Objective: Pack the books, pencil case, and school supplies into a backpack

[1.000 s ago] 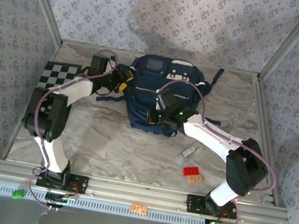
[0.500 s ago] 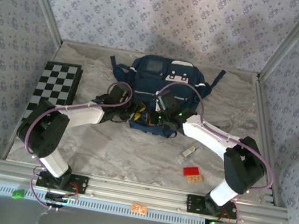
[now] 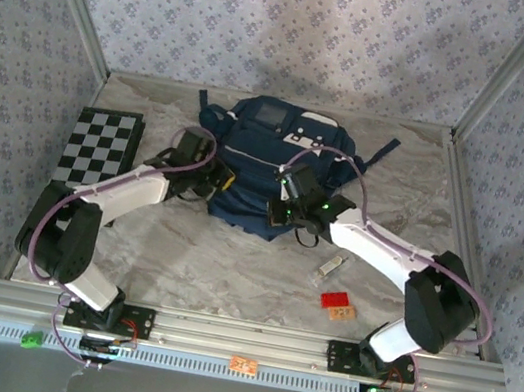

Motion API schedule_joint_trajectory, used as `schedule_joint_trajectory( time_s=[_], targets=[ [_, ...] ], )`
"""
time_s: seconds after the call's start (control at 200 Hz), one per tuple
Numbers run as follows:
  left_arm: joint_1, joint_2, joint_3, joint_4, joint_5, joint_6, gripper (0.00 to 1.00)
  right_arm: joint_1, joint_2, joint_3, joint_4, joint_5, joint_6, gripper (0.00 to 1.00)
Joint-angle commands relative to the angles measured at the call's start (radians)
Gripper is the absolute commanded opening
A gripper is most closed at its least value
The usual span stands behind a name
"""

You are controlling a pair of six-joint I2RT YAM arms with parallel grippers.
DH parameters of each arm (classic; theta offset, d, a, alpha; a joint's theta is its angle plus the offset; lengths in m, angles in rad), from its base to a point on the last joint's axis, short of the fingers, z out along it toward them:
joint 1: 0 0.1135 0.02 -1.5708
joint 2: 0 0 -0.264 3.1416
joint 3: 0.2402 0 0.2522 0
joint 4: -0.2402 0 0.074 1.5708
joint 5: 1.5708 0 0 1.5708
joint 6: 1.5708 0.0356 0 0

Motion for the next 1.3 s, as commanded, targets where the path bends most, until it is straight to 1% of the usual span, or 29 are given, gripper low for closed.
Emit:
schedule_joint_trajectory(
  time_s=[0.0,0.07,0.17,0.205,0.32,0.37,0.435,0.51,0.585,0.605,0.655,0.68,0.76,0.81,0.884,0.954,0.999,1.054,1.099,1.169,1.179,1.194,1.234,1.254,1.299],
  targets=[
    [0.076,-0.044,0.057,-0.069,-0.010,0.103,0.00,-0.029,-0.033,-0.015,-0.137,0.055,-0.084,0.00],
    [0.098,-0.055,0.041,-0.047,0.005,0.098,0.00,-0.035,-0.014,-0.002,-0.106,-0.004,-0.107,0.00],
    [0.098,-0.064,0.049,-0.047,0.017,0.115,0.00,-0.022,0.030,0.019,-0.063,-0.068,-0.127,0.00],
    [0.099,-0.062,0.057,-0.054,0.022,0.122,0.00,-0.023,0.047,0.019,-0.042,-0.108,-0.148,0.00],
    [0.095,-0.049,0.070,-0.054,0.040,0.124,0.00,-0.033,0.102,0.049,-0.025,-0.122,-0.152,0.00],
    [0.095,-0.047,0.066,-0.047,0.046,0.118,0.00,-0.033,0.112,0.053,-0.008,-0.117,-0.153,0.10],
    [0.092,-0.045,0.058,-0.034,0.047,0.113,0.00,-0.035,0.125,0.050,0.026,-0.122,-0.158,0.16],
    [0.091,-0.042,0.057,-0.035,0.046,0.111,0.00,-0.044,0.152,0.058,0.042,-0.124,-0.158,0.18],
    [0.091,-0.038,0.056,-0.035,0.048,0.110,0.00,-0.048,0.178,0.057,0.056,-0.123,-0.158,0.23],
    [0.090,-0.039,0.057,-0.036,0.050,0.109,0.00,-0.047,0.181,0.055,0.063,-0.122,-0.158,0.20],
    [0.091,-0.039,0.059,-0.037,0.049,0.113,0.00,-0.046,0.184,0.043,0.075,-0.113,-0.160,0.06],
    [0.092,-0.041,0.063,-0.044,0.047,0.118,0.00,-0.048,0.181,0.035,0.082,-0.103,-0.160,0.03],
    [0.099,-0.042,0.075,-0.067,0.043,0.139,0.00,-0.055,0.160,0.020,0.085,-0.085,-0.172,0.02],
    [0.109,-0.043,0.091,-0.097,0.040,0.166,0.00,-0.061,0.147,0.024,0.051,-0.046,-0.179,0.00],
    [0.132,-0.056,0.115,-0.165,0.011,0.244,0.00,-0.082,0.102,0.010,0.006,-0.001,-0.186,0.00],
    [0.188,-0.068,0.133,-0.229,-0.001,0.329,0.00,-0.117,0.048,-0.029,-0.038,0.023,-0.166,0.00],
    [0.233,-0.072,0.144,-0.246,0.001,0.398,0.00,-0.161,0.012,-0.060,-0.054,0.038,-0.145,0.00],
    [0.284,-0.060,0.177,-0.286,-0.006,0.472,0.00,-0.198,-0.017,-0.076,-0.061,0.043,-0.174,0.00],
    [0.309,-0.045,0.212,-0.297,0.008,0.524,0.00,-0.184,-0.021,-0.065,-0.071,0.035,-0.187,0.00],
    [0.306,-0.008,0.258,-0.267,0.092,0.556,0.00,-0.127,0.008,-0.025,-0.052,-0.020,-0.185,0.00],
    [0.303,-0.003,0.262,-0.255,0.112,0.556,0.01,-0.122,0.014,-0.016,-0.050,-0.030,-0.182,0.00],
    [0.297,0.001,0.266,-0.234,0.138,0.555,0.05,-0.108,0.027,0.002,-0.044,-0.043,-0.177,0.00],
    [0.276,0.009,0.265,-0.177,0.206,0.548,0.24,-0.077,0.059,0.034,-0.030,-0.087,-0.169,0.00],
    [0.267,0.009,0.262,-0.156,0.229,0.542,0.31,-0.059,0.073,0.048,-0.017,-0.106,-0.161,0.00],
    [0.247,-0.002,0.250,-0.127,0.253,0.533,0.41,-0.029,0.102,0.078,0.009,-0.133,-0.139,0.00]
  ],
)
